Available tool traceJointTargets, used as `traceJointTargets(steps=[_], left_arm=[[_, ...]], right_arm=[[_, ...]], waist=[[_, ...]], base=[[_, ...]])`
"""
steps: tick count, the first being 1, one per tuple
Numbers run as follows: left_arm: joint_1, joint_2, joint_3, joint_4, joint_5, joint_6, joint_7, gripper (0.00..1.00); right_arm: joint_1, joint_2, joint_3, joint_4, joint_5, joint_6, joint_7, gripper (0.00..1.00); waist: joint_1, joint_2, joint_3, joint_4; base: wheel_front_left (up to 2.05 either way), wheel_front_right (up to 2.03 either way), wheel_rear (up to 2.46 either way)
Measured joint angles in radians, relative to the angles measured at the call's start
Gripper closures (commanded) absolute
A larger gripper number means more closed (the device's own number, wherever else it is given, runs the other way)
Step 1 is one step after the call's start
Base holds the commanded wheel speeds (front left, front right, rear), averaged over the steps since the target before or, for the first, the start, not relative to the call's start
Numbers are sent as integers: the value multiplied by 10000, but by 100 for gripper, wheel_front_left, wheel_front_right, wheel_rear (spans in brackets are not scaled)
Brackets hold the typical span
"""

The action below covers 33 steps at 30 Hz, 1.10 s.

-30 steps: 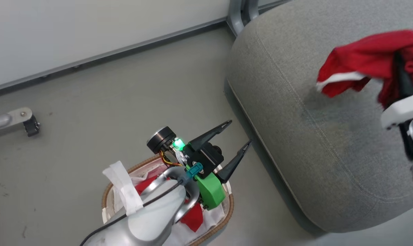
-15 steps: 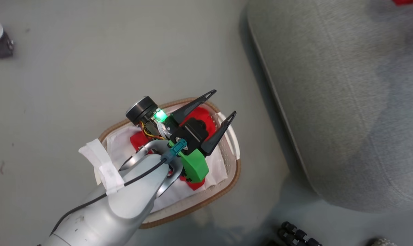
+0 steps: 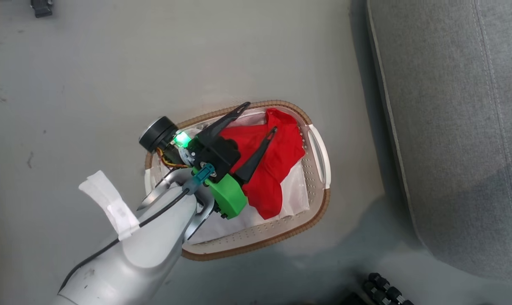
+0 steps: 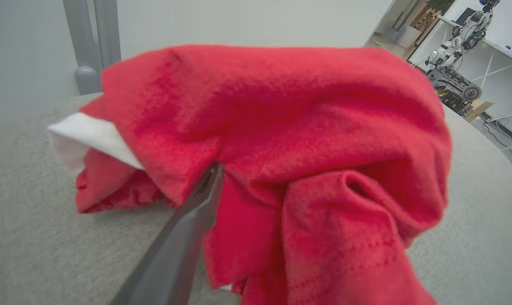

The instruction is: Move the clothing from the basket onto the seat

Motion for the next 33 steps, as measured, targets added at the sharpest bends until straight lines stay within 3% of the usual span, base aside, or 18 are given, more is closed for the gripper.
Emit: traceJointTargets(steps=[10,18,27,33], left_arm=[[1170,-382,1248,232,-19,46,-2,0],[2537,-539,2623,433,-79,169,0,0],[4205,-510,5384,-280,105,1133,-2,0],[5275,-729,6922,-780,497,1302,-2,0]], right_arm=[[2568,579,1064,-1634,1166,0,-8,0],[5161,1726,2150,-2562,1559,0,-8,0],[5335,2731,4911,-3864,2527,0,-8,0],[6002,2901,5965,-4272,3198,0,-8,0]], waist=[[-2,0,-1273,195],[-3,0,-2634,466],[-3,0,-4000,901],[-3,0,-4742,1281]], base=[[0,0,0],[0,0,0],[0,0,0],[0,0,0]])
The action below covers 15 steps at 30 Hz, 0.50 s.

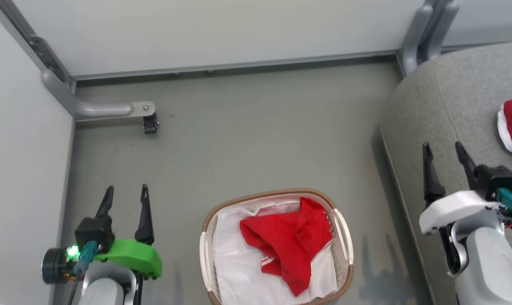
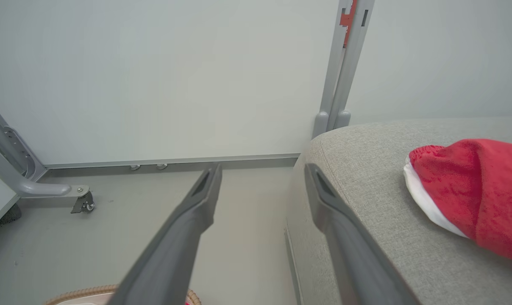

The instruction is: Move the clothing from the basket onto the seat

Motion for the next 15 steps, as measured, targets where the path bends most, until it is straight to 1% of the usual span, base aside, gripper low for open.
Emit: traceJointTargets(steps=[8,12,15], left_arm=[[1184,-395,1210,-341,497,-337,0,0],[1621,-554,1534,-422,623,-518,0,0],[1865,-648,1559,-435,719,-644,0,0]], right_arm=[[1037,84,506,-150,249,0,-2,0],[1538,92,650,-128,384,0,0,0],[1796,98,679,-130,412,0,-2,0]], waist=[[0,0,-831,465],[0,0,-1187,620],[0,0,-1393,688]], base=[[0,0,0],[0,0,0],[0,0,0]])
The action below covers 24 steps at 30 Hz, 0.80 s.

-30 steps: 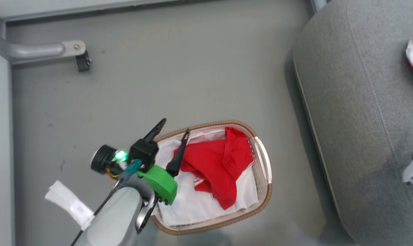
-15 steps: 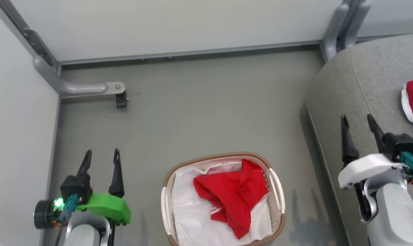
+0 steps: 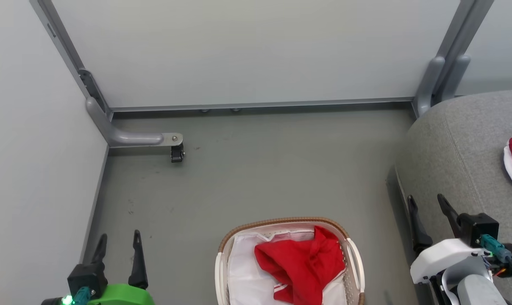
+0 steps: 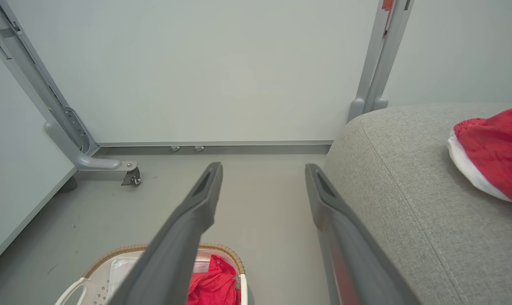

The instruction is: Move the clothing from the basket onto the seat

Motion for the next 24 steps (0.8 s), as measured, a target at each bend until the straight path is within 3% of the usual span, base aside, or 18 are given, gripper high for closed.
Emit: traceJointTargets(steps=[12,24], left_arm=[[-81,-77,-591,399,-217,-355,0,0],[-2715,-96,-3369,2157,-1379,-644,-2,0]], right_arm=[[-135,-132,550,-10,-17,0,0,0],[-2052,-318,917,-993,-19,0,0,0]], waist=[[0,0,6,-219],[0,0,1757,-815]], base=[[0,0,0],[0,0,0]])
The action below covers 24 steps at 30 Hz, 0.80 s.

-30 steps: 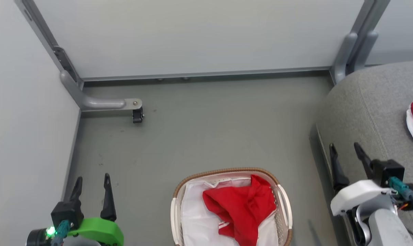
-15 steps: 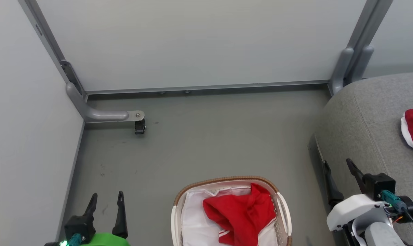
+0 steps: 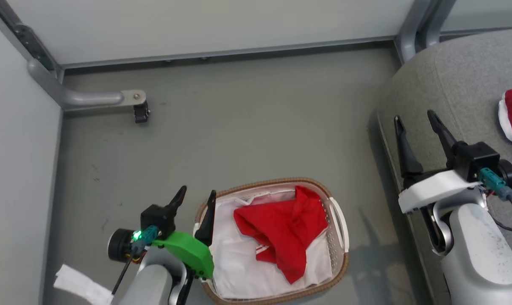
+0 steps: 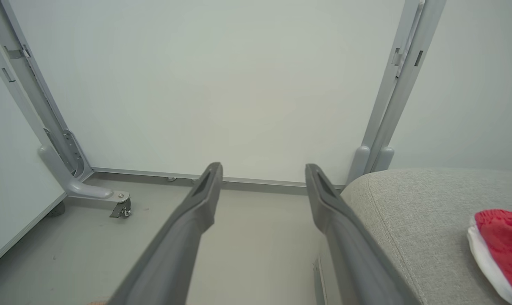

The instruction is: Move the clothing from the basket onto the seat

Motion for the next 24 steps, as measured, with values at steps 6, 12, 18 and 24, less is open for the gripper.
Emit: traceJointTargets(steps=[6,12,18,24], left_arm=[[-1684,-25,-1561,1432,-782,-4,2,0],[-2901,-29,-2995,2732,-1751,-4,2,0],[-3579,-35,-4054,3797,-3018,-13,305,0],[-3791,-29,-4828,4288,-4092,-13,543,0]], right_arm=[[-769,127,169,-453,2,0,2,0],[-1258,291,401,-742,73,0,2,0],[-1623,362,598,-1047,35,0,0,0],[-1848,385,652,-1187,-17,0,2,0]], waist=[[0,0,1326,-470],[1,0,2655,-977],[2,0,3857,-1441],[2,0,4887,-1834]], base=[[0,0,0],[0,0,0],[0,0,0],[0,0,0]])
